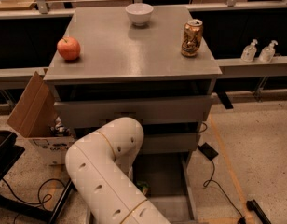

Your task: Pick green rice chip bag from bottom drawer and place on counter

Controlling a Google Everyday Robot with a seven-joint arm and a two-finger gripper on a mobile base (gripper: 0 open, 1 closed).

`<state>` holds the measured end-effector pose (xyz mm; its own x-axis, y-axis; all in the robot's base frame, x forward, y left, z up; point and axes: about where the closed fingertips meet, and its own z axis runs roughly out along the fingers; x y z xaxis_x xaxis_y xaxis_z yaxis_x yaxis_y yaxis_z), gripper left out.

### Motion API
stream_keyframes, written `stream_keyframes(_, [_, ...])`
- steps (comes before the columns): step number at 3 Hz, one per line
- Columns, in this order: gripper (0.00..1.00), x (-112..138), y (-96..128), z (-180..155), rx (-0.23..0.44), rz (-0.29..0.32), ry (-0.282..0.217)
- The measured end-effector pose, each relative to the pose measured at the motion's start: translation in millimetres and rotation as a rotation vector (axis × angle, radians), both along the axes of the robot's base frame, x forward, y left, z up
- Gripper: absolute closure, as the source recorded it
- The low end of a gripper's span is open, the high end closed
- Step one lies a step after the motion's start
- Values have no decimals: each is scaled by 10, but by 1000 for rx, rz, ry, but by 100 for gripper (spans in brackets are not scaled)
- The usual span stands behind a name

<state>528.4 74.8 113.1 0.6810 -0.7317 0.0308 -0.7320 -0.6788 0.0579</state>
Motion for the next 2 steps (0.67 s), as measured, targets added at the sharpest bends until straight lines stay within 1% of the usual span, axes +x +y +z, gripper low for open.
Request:
stream_keyframes(1, [100,-1,8,14,2,5,-2])
stream_keyframes(2, [100,-8,126,209,26,66,-29])
